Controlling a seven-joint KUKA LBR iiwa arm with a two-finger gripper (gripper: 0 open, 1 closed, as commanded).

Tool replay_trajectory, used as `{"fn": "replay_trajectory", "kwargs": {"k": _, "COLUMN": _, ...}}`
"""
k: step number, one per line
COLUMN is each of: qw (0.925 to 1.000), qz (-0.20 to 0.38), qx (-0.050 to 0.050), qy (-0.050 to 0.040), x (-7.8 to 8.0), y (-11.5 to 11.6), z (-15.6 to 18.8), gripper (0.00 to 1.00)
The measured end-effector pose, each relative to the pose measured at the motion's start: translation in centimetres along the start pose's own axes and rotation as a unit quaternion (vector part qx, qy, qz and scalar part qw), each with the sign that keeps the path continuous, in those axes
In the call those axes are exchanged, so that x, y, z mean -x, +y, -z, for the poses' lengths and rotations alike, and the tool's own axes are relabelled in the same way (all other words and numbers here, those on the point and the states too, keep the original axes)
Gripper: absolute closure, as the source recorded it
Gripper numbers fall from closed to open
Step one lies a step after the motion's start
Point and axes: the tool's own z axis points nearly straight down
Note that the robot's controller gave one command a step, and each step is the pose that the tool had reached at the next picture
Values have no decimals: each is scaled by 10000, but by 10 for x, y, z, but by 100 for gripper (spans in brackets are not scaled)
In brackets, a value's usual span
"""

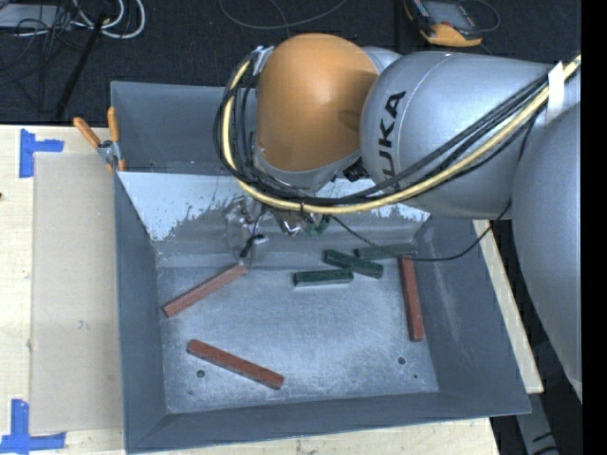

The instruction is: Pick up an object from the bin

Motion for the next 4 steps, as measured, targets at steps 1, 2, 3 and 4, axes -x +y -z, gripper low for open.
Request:
{"fn": "replay_trajectory", "kwargs": {"k": 1, "qw": 10000, "qz": -12, "qx": 2, "qy": 46, "x": -2, "y": -1, "z": -6, "gripper": 0}}
{"fn": "replay_trajectory", "kwargs": {"k": 2, "qw": 9843, "qz": 1762, "qx": 24, "qy": 98, "x": -85, "y": 26, "z": -134, "gripper": 0}}
{"fn": "replay_trajectory", "kwargs": {"k": 3, "qw": 9938, "qz": 1113, "qx": 16, "qy": 77, "x": -112, "y": 53, "z": -152, "gripper": 0}}
{"fn": "replay_trajectory", "kwargs": {"k": 4, "qw": 9939, "qz": 1105, "qx": 12, "qy": 67, "x": -111, "y": 53, "z": -151, "gripper": 100}}
